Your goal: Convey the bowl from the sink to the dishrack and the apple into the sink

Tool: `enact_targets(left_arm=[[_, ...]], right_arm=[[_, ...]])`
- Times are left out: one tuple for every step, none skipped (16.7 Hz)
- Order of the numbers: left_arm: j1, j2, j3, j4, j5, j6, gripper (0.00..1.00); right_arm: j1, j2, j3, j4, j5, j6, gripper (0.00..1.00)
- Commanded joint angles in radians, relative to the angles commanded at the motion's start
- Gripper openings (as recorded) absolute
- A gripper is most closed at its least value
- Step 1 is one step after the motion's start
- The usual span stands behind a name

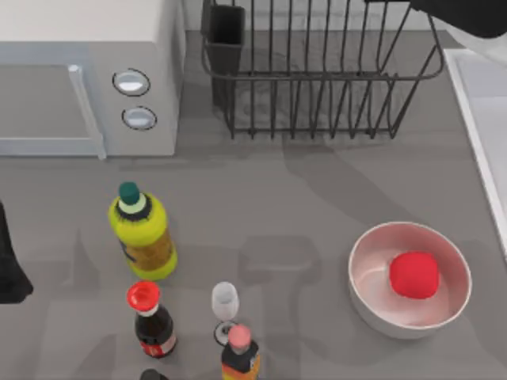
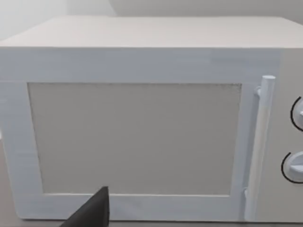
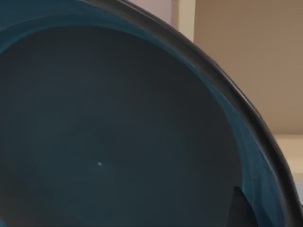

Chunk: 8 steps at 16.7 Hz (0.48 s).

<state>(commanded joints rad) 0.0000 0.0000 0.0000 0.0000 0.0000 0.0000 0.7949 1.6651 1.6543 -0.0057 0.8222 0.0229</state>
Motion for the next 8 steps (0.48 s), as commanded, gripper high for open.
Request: enact_targets(left_arm=[[0.000,0.000,0.000,0.000,0.000,0.000,1.00],[0.000,0.000,0.000,0.000,0.000,0.000,1.00],[0.000,0.000,0.000,0.000,0.000,0.000,1.00],[0.000,0.000,0.000,0.000,0.000,0.000,1.00],[0.000,0.000,0.000,0.000,0.000,0.000,1.00],[0.000,0.000,0.000,0.000,0.000,0.000,1.00],[0.000,0.000,0.000,0.000,0.000,0.000,1.00],[0.000,0.000,0.000,0.000,0.000,0.000,1.00]], right_arm=[[0.000,0.000,0.000,0.000,0.000,0.000,0.00],[0.000,0.000,0.000,0.000,0.000,0.000,0.00],[0.000,0.000,0.000,0.000,0.000,0.000,0.00],[-0.004,0.002,0.002,-0.003,-0.004,0.001,0.00],[-0.005,0.004,0.001,0.000,-0.004,0.001,0.00],[-0.009,0.013,-0.003,0.011,-0.004,0.002,0.00],[-0.013,0.029,-0.012,0.033,-0.008,0.001,0.00],[-0.018,0.048,-0.026,0.065,-0.016,0.000,0.00]])
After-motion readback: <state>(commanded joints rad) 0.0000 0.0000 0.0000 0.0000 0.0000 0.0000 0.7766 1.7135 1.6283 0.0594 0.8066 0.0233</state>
